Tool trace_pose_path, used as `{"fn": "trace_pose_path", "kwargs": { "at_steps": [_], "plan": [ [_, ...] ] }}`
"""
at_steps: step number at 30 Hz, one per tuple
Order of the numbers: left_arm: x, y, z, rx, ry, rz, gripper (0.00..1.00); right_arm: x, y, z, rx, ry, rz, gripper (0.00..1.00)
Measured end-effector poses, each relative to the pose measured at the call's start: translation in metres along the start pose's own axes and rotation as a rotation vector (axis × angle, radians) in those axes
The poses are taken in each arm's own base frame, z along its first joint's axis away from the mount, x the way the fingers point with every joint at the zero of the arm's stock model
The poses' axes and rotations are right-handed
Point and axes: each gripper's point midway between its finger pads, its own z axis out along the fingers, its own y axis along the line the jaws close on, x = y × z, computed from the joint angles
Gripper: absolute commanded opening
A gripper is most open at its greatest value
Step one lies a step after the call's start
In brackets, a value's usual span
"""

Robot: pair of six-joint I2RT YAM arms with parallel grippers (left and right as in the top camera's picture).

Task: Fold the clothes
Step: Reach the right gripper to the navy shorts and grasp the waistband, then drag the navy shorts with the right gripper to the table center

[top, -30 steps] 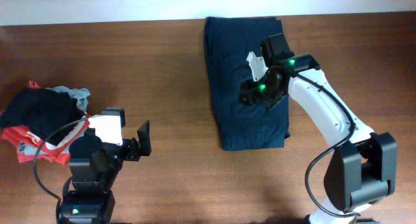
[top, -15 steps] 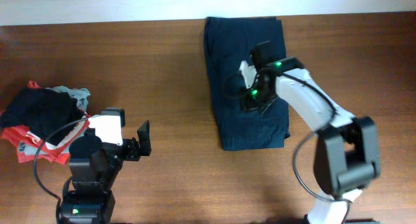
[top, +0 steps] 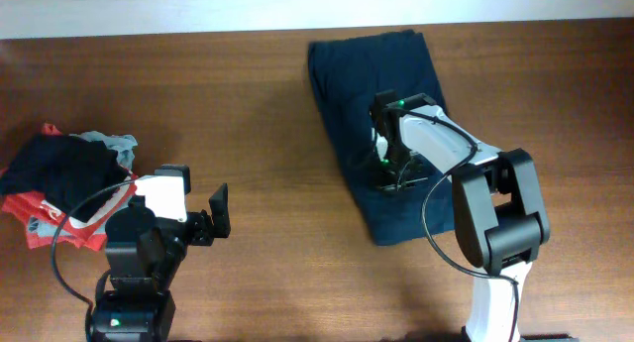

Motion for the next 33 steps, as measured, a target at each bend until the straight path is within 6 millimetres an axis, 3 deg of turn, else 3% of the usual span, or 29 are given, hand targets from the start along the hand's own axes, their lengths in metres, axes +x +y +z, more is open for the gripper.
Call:
{"fn": "trace_pose_path", "kwargs": {
  "at_steps": [1,2,3,6,8,11,13,16,20,22,26,29,33],
  "plan": [
    [0.000,0.000,0.000,0.000,0.000,0.000,0.99,0.005,-0.034,0.001,0.140,0.016,0.095,0.14],
    [0.000,0.000,0.000,0.000,0.000,0.000,0.99,0.006,-0.051,0.003,0.173,0.026,0.148,0.14],
    [0.000,0.000,0.000,0.000,-0.001,0.000,0.99,0.009,-0.082,0.006,0.235,0.036,0.250,0.13],
    [-0.001,0.000,0.000,0.000,-0.002,0.000,0.99,0.014,-0.124,0.009,0.265,0.049,0.380,0.15],
    [-0.002,0.000,0.000,0.000,-0.010,0.001,0.99,0.011,-0.132,0.009,0.259,0.025,0.389,0.17],
    [-0.006,0.000,0.000,0.001,-0.023,0.003,0.99,-0.012,-0.120,-0.015,0.197,-0.120,0.342,0.34],
    [-0.006,0.000,0.000,0.001,-0.023,0.003,0.99,-0.036,-0.105,-0.046,0.106,-0.280,0.303,0.45],
    [-0.006,0.000,0.000,0.001,-0.024,0.003,0.99,-0.092,-0.062,-0.118,-0.135,-0.623,0.184,0.45],
    [-0.006,0.000,0.000,0.001,-0.025,0.003,0.99,-0.130,-0.019,-0.147,-0.258,-0.802,0.055,0.47],
    [-0.006,0.000,0.000,0.001,-0.023,0.003,0.99,-0.148,-0.002,-0.149,-0.285,-0.863,0.009,0.48],
    [-0.006,0.000,0.000,0.001,-0.023,0.003,0.99,-0.172,0.020,-0.123,-0.307,-0.876,-0.038,0.49],
    [-0.006,0.000,0.000,0.001,-0.023,0.003,0.99,-0.184,0.024,-0.093,-0.308,-0.848,-0.040,0.49],
    [-0.006,0.000,0.000,0.001,-0.023,0.003,0.99,-0.185,0.028,-0.055,-0.312,-0.773,-0.042,0.49]
  ]
}}
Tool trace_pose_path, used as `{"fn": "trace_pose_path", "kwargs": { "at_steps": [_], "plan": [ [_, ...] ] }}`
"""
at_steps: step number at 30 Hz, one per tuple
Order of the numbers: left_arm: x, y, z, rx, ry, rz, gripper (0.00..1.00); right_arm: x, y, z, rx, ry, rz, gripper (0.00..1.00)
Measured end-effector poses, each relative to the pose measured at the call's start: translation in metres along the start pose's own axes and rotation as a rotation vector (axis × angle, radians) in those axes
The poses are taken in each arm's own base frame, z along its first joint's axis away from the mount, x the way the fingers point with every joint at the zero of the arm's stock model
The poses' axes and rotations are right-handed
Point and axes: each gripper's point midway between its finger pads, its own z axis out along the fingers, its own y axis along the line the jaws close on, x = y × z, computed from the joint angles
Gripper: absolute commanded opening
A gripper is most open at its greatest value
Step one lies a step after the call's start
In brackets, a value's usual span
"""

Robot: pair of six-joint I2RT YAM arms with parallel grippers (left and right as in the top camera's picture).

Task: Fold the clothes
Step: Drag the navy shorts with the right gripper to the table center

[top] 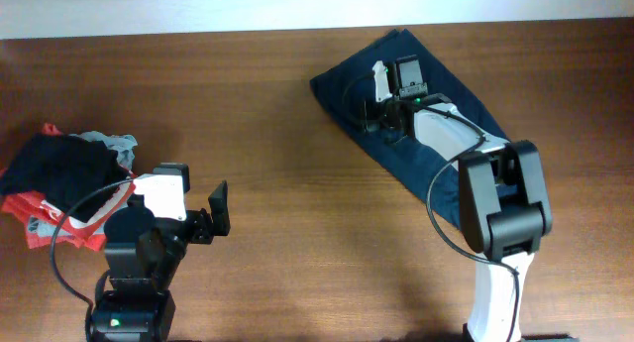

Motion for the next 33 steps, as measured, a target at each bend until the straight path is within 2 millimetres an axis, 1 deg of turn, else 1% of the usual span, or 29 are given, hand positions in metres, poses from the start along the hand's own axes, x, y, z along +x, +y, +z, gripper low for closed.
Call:
{"fn": "trace_pose_path", "kwargs": {
  "at_steps": [1,5,8,9,10,12,13,15,16,18,19,21,22,24,25,26,27,28,29,30,32,33],
  "plan": [
    [0.000,0.000,0.000,0.000,0.000,0.000,0.99,0.004,0.002,0.003,-0.010,0.014,-0.001,0.49],
    [0.000,0.000,0.000,0.000,0.000,0.000,0.99,0.016,0.014,0.001,-0.061,0.070,0.002,0.51],
    [0.000,0.000,0.000,0.000,0.000,0.000,0.99,0.030,0.031,-0.003,-0.087,0.143,-0.006,0.51],
    [0.000,0.000,0.000,0.000,0.000,0.000,0.99,0.043,0.045,-0.007,-0.105,0.198,-0.018,0.51],
    [0.000,0.000,0.000,0.000,0.000,0.000,0.99,0.050,0.056,-0.009,-0.121,0.226,-0.027,0.50],
    [0.000,0.000,0.000,0.000,0.000,0.000,0.99,0.071,0.080,-0.016,-0.149,0.312,-0.059,0.43],
    [0.000,0.000,0.000,0.000,0.000,0.000,0.99,0.089,0.100,-0.021,-0.183,0.375,-0.103,0.41],
    [0.000,0.000,0.000,0.000,0.000,0.000,0.99,0.111,0.123,-0.028,-0.223,0.446,-0.160,0.41],
    [0.000,0.000,0.000,0.000,0.000,0.000,0.99,0.131,0.144,-0.035,-0.261,0.511,-0.208,0.39],
    [0.000,0.000,0.000,0.000,0.000,0.000,0.99,0.152,0.168,-0.043,-0.298,0.568,-0.264,0.38],
    [0.000,0.000,0.000,0.000,0.000,0.000,0.99,0.161,0.177,-0.046,-0.311,0.592,-0.287,0.38],
    [0.000,0.000,0.000,0.000,0.000,0.000,0.99,0.173,0.189,-0.051,-0.327,0.625,-0.313,0.39],
    [0.000,0.000,0.000,0.000,0.000,0.000,0.99,0.179,0.191,-0.055,-0.329,0.641,-0.318,0.39],
    [0.000,0.000,0.000,0.000,0.000,0.000,0.99,0.184,0.187,-0.063,-0.317,0.665,-0.315,0.40],
    [0.000,0.000,0.000,0.000,0.000,0.000,0.99,0.184,0.183,-0.071,-0.296,0.667,-0.315,0.40],
    [-0.001,0.000,0.000,0.000,-0.003,0.000,0.99,0.175,0.179,-0.083,-0.268,0.640,-0.323,0.42],
    [-0.002,0.000,0.000,0.000,-0.008,0.001,0.99,0.161,0.177,-0.098,-0.243,0.595,-0.328,0.44],
    [-0.004,0.000,0.000,0.000,-0.017,0.002,0.99,0.148,0.175,-0.111,-0.220,0.545,-0.334,0.55],
    [-0.007,0.000,0.001,0.001,-0.026,0.003,0.99,0.115,0.171,-0.144,-0.181,0.416,-0.329,0.75],
    [-0.006,0.000,0.004,0.001,-0.017,0.002,0.99,0.094,0.165,-0.170,-0.155,0.329,-0.307,0.98],
    [-0.002,0.000,0.012,0.005,0.017,-0.002,0.99,0.067,0.150,-0.209,-0.115,0.206,-0.270,0.99],
    [0.002,0.000,0.021,0.014,0.056,-0.008,0.99,0.055,0.138,-0.230,-0.091,0.148,-0.241,0.99]
  ]
}}
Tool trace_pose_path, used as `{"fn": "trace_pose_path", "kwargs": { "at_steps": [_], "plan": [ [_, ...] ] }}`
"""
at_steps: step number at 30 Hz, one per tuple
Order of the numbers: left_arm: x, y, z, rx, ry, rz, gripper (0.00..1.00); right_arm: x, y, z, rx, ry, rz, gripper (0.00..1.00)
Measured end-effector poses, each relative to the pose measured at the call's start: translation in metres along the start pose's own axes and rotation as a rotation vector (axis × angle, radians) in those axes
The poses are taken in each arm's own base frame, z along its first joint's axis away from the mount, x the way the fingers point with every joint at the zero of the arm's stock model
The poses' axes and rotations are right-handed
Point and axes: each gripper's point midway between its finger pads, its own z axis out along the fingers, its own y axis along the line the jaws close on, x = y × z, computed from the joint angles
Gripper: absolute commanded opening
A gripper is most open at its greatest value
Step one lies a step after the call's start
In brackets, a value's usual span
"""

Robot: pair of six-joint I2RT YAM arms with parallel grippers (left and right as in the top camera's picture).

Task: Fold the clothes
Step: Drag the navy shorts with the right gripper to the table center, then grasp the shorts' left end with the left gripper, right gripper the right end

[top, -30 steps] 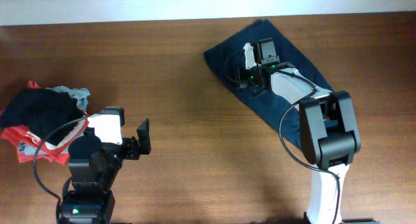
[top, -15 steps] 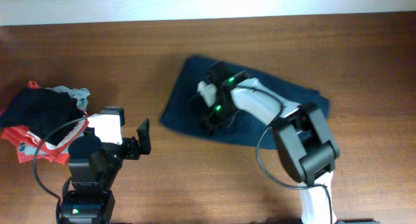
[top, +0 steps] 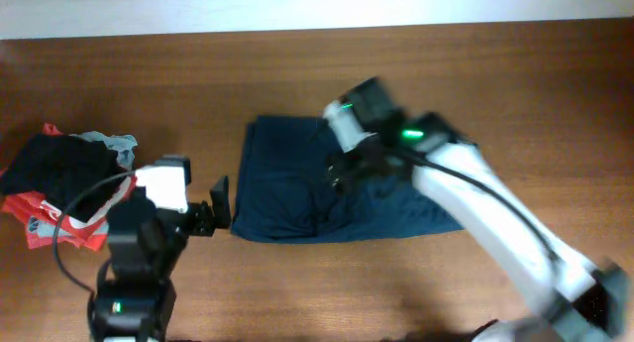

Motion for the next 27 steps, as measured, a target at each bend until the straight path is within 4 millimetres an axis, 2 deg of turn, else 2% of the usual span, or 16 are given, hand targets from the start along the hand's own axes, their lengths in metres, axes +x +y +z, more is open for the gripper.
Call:
{"fn": "trace_pose_path", "kwargs": {
  "at_steps": [1,2,3,4,5,7,9,12,15,17,19,22,23,24,26,27],
  "plan": [
    [0.005,0.000,0.012,0.011,0.052,-0.010,0.99,-0.003,-0.017,-0.029,0.036,-0.064,0.041,0.99],
    [0.014,-0.001,0.026,0.023,0.119,-0.021,0.99,-0.002,-0.030,-0.047,0.063,-0.094,0.077,0.99],
    [0.022,-0.001,0.037,0.032,0.177,-0.032,0.99,0.000,-0.036,-0.054,0.077,-0.101,0.096,0.99],
    [0.033,-0.001,0.056,0.048,0.274,-0.050,0.99,0.010,-0.054,-0.071,0.117,-0.108,0.152,0.99],
    [0.043,-0.001,0.071,0.056,0.346,-0.064,0.99,0.013,-0.061,-0.075,0.129,-0.104,0.174,0.99],
    [0.054,-0.003,0.087,0.079,0.461,-0.092,0.99,0.027,-0.071,-0.078,0.146,-0.065,0.215,0.99],
    [0.063,-0.006,0.120,0.123,0.563,-0.126,0.99,0.034,-0.084,-0.081,0.170,-0.046,0.258,0.99],
    [0.097,-0.013,0.153,0.188,0.702,-0.184,0.99,0.037,-0.093,-0.083,0.187,-0.042,0.282,0.99],
    [0.125,-0.016,0.163,0.209,0.785,-0.212,0.99,0.038,-0.093,-0.083,0.187,-0.037,0.284,0.99],
    [0.121,-0.019,0.168,0.229,0.780,-0.220,0.98,0.039,-0.093,-0.083,0.187,-0.034,0.285,0.99],
    [0.122,-0.023,0.172,0.249,0.784,-0.223,0.89,0.040,-0.093,-0.083,0.188,-0.033,0.285,0.98],
    [0.124,-0.035,0.172,0.290,0.799,-0.226,0.66,0.040,-0.093,-0.083,0.187,-0.032,0.286,0.99],
    [0.127,-0.041,0.172,0.310,0.807,-0.224,0.52,0.040,-0.093,-0.083,0.187,-0.032,0.286,0.99],
    [0.129,-0.049,0.172,0.331,0.818,-0.222,0.34,0.040,-0.093,-0.083,0.188,-0.031,0.286,0.99],
    [0.138,-0.062,0.170,0.360,0.851,-0.219,0.10,0.040,-0.093,-0.083,0.189,-0.032,0.285,0.98],
    [0.145,-0.067,0.169,0.366,0.872,-0.213,0.06,0.040,-0.094,-0.083,0.196,-0.031,0.287,0.99]
  ]
}}
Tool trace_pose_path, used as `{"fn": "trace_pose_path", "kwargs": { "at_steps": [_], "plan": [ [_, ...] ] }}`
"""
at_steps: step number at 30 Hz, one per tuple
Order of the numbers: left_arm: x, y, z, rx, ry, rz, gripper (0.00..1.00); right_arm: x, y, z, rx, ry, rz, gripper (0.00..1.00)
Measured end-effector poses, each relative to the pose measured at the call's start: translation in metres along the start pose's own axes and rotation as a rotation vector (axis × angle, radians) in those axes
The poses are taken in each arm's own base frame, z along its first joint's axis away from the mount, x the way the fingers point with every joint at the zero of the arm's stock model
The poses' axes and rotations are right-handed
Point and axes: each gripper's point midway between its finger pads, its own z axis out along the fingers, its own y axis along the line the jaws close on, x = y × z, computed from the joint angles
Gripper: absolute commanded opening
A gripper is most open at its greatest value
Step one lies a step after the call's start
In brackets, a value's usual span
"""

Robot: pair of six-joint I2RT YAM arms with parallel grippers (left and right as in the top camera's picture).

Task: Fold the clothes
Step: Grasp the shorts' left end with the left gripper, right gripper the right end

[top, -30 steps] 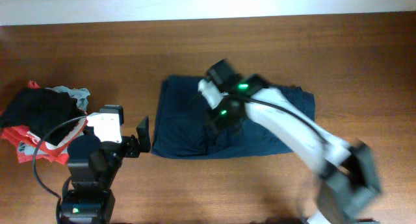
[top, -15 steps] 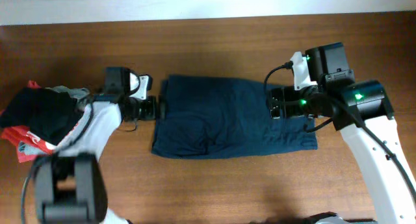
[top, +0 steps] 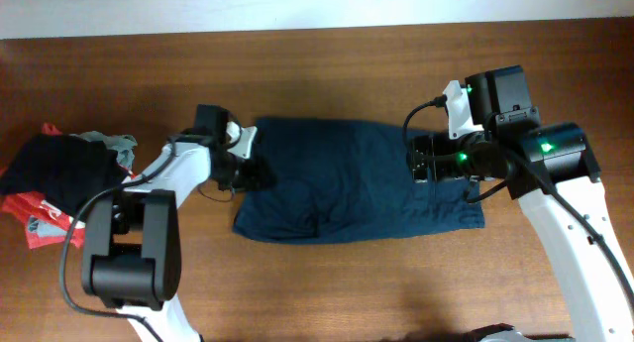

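A dark navy garment (top: 342, 183) lies spread flat across the middle of the table, its long side running left to right. My left gripper (top: 244, 170) reaches in from the left and sits on the garment's upper left corner, fingers close together on the cloth. My right gripper (top: 420, 164) rests low over the garment's right part, a little in from its right edge. Its fingers are dark against the dark cloth, so their gap is unclear.
A pile of clothes (top: 59, 183) in black, red and grey lies at the table's left edge. The left arm's base (top: 129, 273) stands at the front left. The right arm (top: 575, 233) comes in from the front right. The brown wooden table (top: 327, 292) runs under everything.
The left arm has left its resting spot near the front left and now reaches the garment's left corner. The right gripper has moved from the garment's middle to its right part. The garment lies longer and flatter.
The garment first lay as a folded strip at the back right with my right gripper on it. It was then turned at an angle, then lying crosswise at the table's middle. The left gripper stayed open near the pile throughout. Now both grippers sit at the garment's ends.
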Motion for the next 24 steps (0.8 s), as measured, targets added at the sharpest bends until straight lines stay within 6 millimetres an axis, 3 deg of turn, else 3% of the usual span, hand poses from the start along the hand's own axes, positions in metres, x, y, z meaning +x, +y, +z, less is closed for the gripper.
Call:
{"fn": "trace_pose_path", "kwargs": {
  "at_steps": [2,6,8,12,14,16,20,24],
  "plan": [
    [0.004,-0.003,0.005,0.008,0.018,0.002,0.01,0.000,-0.004,0.000,0.022,-0.002,0.005,0.99],
    [0.007,0.003,0.004,-0.003,0.027,-0.021,0.00,0.000,-0.030,-0.002,0.100,-0.003,0.112,0.99],
    [0.009,0.013,-0.002,-0.012,0.031,-0.055,0.00,0.005,-0.062,-0.006,0.152,0.005,0.222,0.99],
    [0.005,0.032,-0.012,-0.022,0.008,-0.110,0.00,0.018,-0.105,-0.001,0.183,0.061,0.363,0.99],
    [0.004,0.038,-0.015,-0.026,-0.001,-0.127,0.01,0.032,-0.122,0.020,0.150,0.142,0.406,1.00],
    [0.004,0.042,-0.017,-0.038,-0.005,-0.130,0.01,0.050,-0.125,0.049,0.081,0.247,0.417,0.98],
    [0.003,0.045,-0.018,-0.064,-0.006,-0.127,0.18,0.083,-0.115,0.107,-0.071,0.400,0.409,0.91],
    [0.000,0.046,-0.022,-0.082,-0.015,-0.126,0.19,0.106,-0.106,0.144,-0.166,0.469,0.414,0.92]
  ]
}}
